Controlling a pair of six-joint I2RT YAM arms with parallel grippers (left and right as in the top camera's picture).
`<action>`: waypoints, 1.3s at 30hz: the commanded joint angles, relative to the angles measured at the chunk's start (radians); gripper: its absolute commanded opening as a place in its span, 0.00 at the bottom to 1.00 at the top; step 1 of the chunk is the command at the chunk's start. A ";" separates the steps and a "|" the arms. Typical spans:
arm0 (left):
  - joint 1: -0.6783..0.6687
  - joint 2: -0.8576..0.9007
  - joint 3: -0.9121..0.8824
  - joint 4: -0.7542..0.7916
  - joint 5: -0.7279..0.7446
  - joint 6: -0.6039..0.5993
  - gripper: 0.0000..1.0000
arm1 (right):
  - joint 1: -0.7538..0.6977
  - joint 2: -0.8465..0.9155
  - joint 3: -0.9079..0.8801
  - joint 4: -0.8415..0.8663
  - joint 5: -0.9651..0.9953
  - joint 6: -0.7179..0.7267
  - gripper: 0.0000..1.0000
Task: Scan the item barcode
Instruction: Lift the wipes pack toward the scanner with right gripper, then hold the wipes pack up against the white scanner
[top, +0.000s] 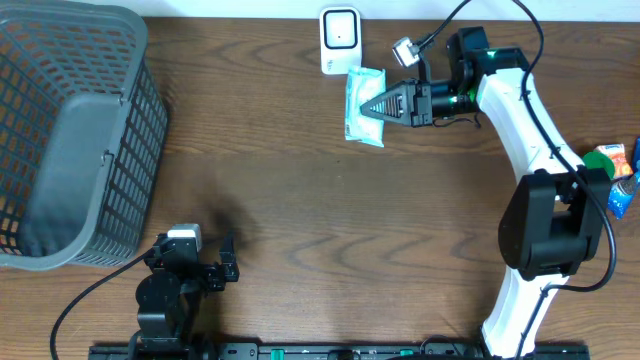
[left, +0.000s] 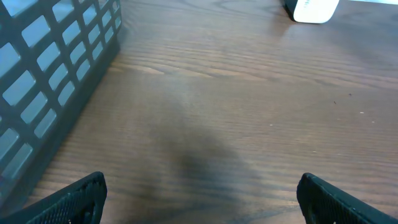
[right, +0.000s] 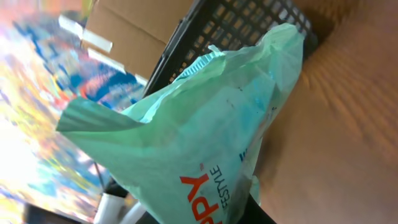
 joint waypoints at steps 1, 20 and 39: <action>0.005 -0.002 -0.015 0.000 -0.007 0.017 0.98 | -0.013 -0.003 -0.002 -0.052 -0.026 0.098 0.01; 0.005 -0.002 -0.015 0.000 -0.007 0.017 0.98 | 0.120 -0.003 0.000 -0.051 0.573 0.438 0.01; 0.005 -0.002 -0.015 0.000 -0.007 0.017 0.98 | 0.080 -0.271 0.009 -0.060 1.743 0.898 0.01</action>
